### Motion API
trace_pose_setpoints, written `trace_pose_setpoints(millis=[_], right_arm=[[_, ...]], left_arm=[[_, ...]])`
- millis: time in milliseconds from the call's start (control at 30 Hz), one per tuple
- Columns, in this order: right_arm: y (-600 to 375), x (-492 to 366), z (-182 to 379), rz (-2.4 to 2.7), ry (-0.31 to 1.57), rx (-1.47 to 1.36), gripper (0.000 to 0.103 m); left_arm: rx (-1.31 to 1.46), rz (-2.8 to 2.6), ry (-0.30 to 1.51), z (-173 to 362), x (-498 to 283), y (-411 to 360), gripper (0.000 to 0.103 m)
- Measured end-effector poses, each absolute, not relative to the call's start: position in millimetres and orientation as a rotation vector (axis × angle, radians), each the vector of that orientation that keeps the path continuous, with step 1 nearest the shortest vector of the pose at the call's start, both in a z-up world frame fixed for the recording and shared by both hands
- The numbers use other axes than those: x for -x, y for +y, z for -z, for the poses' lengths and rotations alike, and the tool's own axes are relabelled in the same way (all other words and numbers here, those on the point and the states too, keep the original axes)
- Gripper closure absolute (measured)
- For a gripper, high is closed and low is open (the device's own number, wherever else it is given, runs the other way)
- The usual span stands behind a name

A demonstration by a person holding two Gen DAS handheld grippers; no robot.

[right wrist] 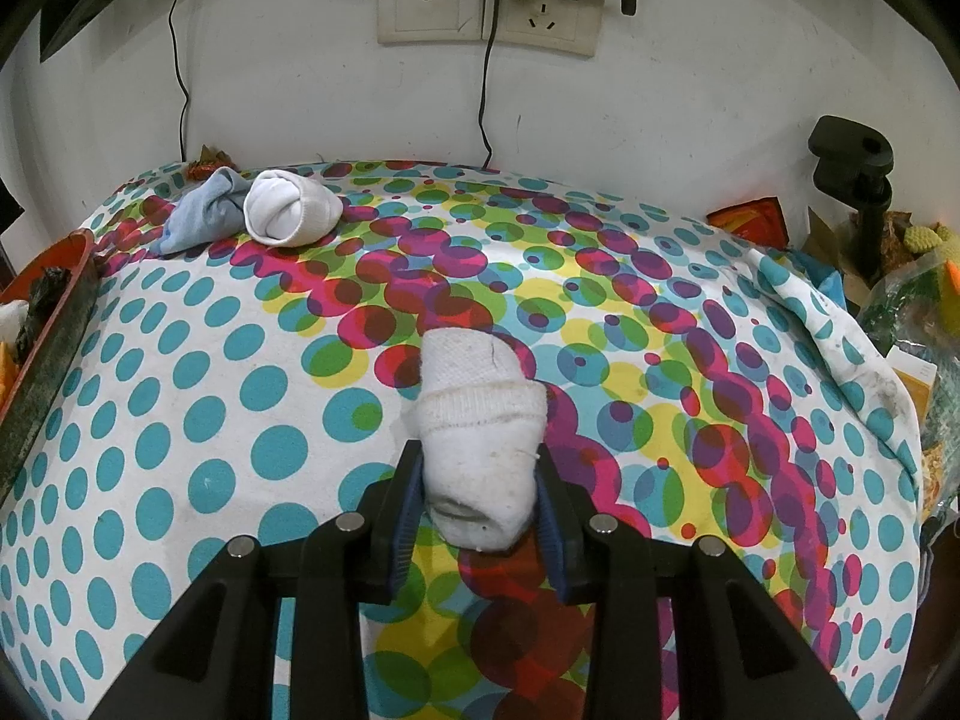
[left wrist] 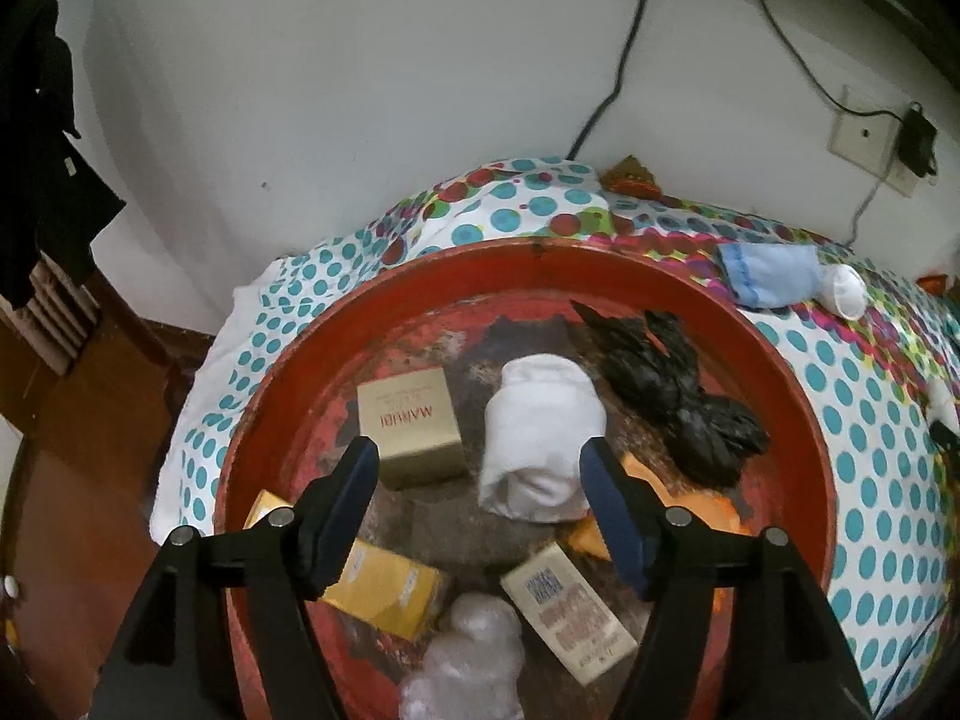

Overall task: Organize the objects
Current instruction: 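Lower the white sock onto the tray and open the left gripper, then carry the white rolled sock in the right gripper over the red tray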

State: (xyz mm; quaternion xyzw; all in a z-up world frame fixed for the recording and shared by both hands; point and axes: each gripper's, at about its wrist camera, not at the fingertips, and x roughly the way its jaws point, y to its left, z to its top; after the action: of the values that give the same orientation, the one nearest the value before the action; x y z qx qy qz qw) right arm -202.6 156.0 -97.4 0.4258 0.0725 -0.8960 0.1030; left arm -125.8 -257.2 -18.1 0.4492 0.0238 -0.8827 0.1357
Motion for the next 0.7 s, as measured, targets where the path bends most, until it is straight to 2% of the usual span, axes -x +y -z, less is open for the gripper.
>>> trace_pose_setpoints(millis=[200, 533, 700], right_arm=[[156, 203, 97, 2.644, 0.212, -1.257, 0.068], [159, 203, 97, 2.649, 0.224, -1.255, 0.069], [161, 205, 97, 2.654, 0.244, -1.252, 0.07]], left_arm=[[-1.298, 2.573, 0.06, 16, 105, -249, 0.032], [-1.171, 2.568, 0.195, 8, 51, -254, 0.015], [-1.137, 2.546, 0.172, 12, 32, -258, 0.013]])
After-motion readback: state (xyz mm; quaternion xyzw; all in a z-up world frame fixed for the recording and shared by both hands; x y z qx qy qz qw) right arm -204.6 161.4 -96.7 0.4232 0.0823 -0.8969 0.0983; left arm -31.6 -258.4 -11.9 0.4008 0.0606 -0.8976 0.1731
